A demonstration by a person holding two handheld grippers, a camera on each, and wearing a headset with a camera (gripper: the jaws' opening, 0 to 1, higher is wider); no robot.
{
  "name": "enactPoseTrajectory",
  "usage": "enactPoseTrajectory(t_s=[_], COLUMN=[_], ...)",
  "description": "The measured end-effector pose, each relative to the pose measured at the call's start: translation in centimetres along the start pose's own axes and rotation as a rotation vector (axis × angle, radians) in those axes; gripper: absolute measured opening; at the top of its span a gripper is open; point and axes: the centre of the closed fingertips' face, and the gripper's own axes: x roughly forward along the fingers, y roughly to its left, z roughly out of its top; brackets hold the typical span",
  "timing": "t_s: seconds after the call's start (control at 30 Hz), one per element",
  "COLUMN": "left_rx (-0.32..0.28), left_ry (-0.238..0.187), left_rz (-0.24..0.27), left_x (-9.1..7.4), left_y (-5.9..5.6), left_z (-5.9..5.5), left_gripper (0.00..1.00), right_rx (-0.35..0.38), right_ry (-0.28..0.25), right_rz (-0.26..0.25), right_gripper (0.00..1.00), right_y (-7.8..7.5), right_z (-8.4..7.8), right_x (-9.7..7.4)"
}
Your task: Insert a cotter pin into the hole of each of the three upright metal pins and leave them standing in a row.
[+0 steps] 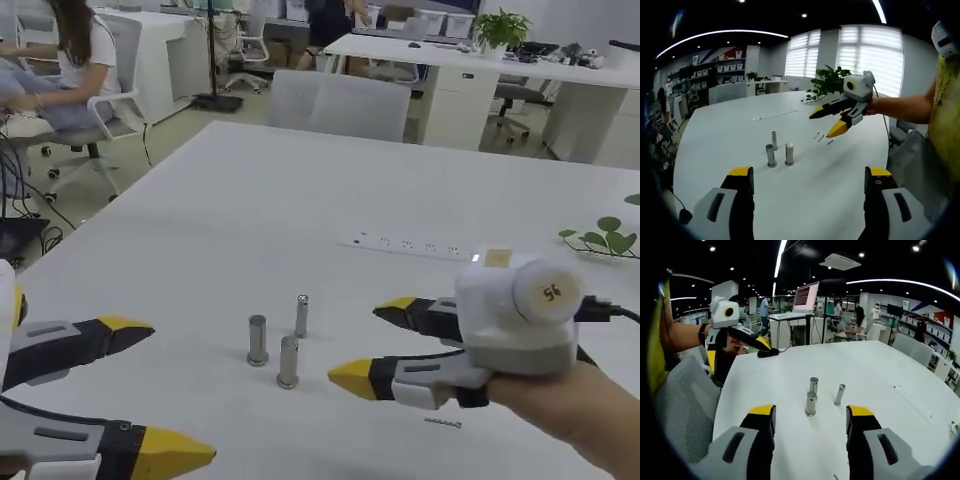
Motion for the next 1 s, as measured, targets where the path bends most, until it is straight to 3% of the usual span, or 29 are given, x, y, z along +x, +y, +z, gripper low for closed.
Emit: enactPoseTrajectory(t_s=[0.47, 1.0], left_rx=[-0.005, -0.019], left_ry=[0.007, 0.012], left_rz=[-0.007, -0.025], left_x=[0.5, 1.1], left_y=[0.2, 0.2], left_z=[-0.2, -0.7], left_gripper=[0.91, 0.91], right_rx=[0.007, 0.044], right_ry=[0.017, 0.036], right_rz=[0.016, -0.012], right_gripper=[0.48, 0.36], right_y=[0.1, 0.1], right_z=[-0.2, -1.3], right_x=[3.4, 6.6])
